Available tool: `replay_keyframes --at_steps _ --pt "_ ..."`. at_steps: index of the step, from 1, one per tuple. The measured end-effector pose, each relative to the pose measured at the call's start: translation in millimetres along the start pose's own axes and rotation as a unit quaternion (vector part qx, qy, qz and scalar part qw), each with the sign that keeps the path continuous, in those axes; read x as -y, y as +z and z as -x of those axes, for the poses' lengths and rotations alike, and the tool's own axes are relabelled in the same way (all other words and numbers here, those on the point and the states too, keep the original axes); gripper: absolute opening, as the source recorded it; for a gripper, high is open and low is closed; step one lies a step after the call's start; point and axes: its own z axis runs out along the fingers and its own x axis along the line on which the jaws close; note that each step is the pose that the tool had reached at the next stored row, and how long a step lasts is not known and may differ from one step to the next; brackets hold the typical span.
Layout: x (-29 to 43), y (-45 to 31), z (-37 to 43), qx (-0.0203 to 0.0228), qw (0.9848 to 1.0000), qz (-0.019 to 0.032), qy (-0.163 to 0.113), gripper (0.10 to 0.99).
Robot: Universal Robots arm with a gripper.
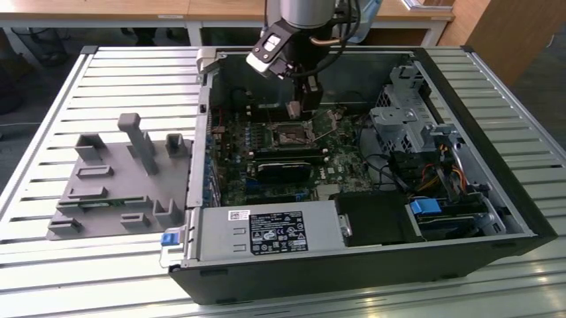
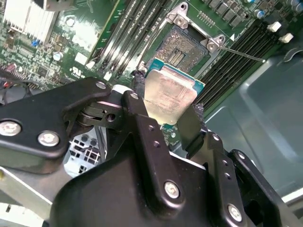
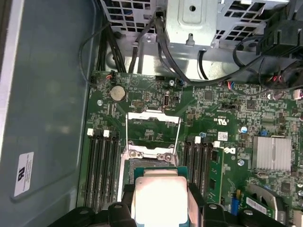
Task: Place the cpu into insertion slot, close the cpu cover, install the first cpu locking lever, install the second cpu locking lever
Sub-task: 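Place the cpu into insertion slot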
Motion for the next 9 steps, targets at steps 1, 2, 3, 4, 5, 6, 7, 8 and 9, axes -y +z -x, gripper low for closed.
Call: replay_keyframes --at_steps 1,2,3,4,5,6,7,8,9 --pt "0.1 1.8 -0.7 0.0004 1.0 0.0 0.004 0.525" --pt "0.3 3.6 -1.2 0.0006 1.0 0.0001 0.008 0.525" --pt "0.4 5.0 -1.5 0.0011 0.9999 0.0002 0.013 0.525" --pt "0.6 6.3 -1.6 0.0015 0.9998 0.0003 0.019 0.525" --pt "0.8 7.1 -1.8 0.0019 0.9997 0.0003 0.023 0.525" --pt "1.2 7.8 -1.8 0.0021 0.9997 0.0004 0.026 0.525" --pt "1.6 8.4 -1.8 0.0022 0.9996 0.0004 0.027 0.525" --pt "2.0 9.0 -1.8 0.0022 0.9996 0.0004 0.028 0.525" --pt "2.3 9.7 -1.8 0.0022 0.9996 0.0004 0.028 0.525"
